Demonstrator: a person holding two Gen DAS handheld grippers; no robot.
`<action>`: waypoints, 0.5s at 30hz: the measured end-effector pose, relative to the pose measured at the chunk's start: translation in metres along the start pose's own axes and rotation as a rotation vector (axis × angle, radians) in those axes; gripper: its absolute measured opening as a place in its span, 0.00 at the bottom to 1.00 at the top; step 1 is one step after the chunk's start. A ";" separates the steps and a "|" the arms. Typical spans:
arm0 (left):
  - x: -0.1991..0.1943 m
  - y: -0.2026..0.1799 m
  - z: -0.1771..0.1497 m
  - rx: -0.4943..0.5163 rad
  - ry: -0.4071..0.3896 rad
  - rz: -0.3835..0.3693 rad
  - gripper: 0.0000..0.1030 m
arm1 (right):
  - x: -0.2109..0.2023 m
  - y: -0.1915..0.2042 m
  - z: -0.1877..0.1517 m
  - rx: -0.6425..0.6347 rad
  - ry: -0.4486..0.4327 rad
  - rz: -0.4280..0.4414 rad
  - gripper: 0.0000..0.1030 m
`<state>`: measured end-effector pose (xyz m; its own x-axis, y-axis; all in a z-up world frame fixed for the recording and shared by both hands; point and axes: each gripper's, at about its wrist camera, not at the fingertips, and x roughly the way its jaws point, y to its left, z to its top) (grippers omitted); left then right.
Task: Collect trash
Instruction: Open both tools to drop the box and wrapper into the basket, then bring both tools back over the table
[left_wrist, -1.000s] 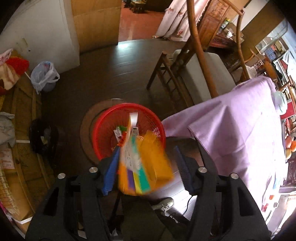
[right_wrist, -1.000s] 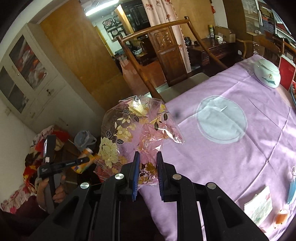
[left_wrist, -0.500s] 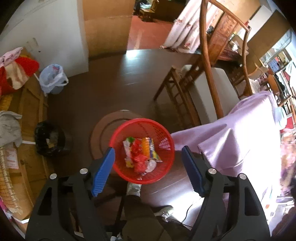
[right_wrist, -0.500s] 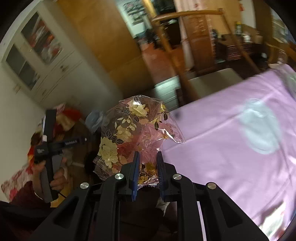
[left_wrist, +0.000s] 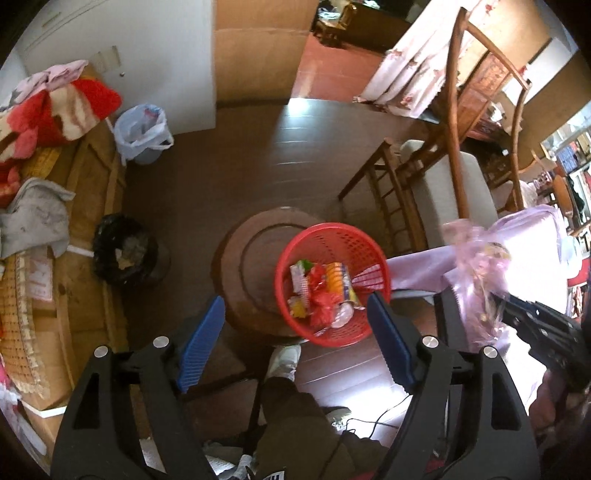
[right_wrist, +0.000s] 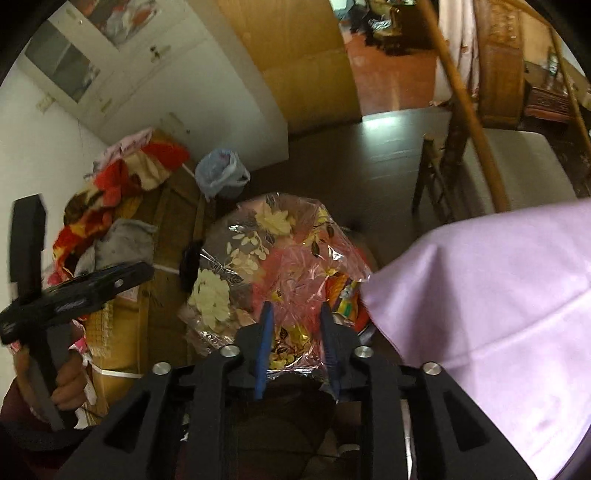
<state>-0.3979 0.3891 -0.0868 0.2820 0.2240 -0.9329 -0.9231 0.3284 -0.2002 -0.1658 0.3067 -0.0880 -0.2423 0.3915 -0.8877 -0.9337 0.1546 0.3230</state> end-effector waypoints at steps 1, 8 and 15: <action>0.000 0.005 -0.001 -0.008 0.004 0.008 0.75 | 0.005 0.001 0.003 -0.002 0.009 0.000 0.31; 0.002 0.018 0.004 -0.023 0.010 0.002 0.75 | 0.002 0.006 0.016 0.001 -0.008 -0.002 0.36; 0.007 -0.024 0.030 0.088 -0.001 -0.068 0.75 | -0.036 -0.018 0.010 0.081 -0.085 -0.078 0.37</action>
<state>-0.3663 0.4104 -0.0795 0.3435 0.1990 -0.9178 -0.8752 0.4223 -0.2359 -0.1375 0.2989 -0.0589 -0.1435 0.4503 -0.8812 -0.9236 0.2590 0.2827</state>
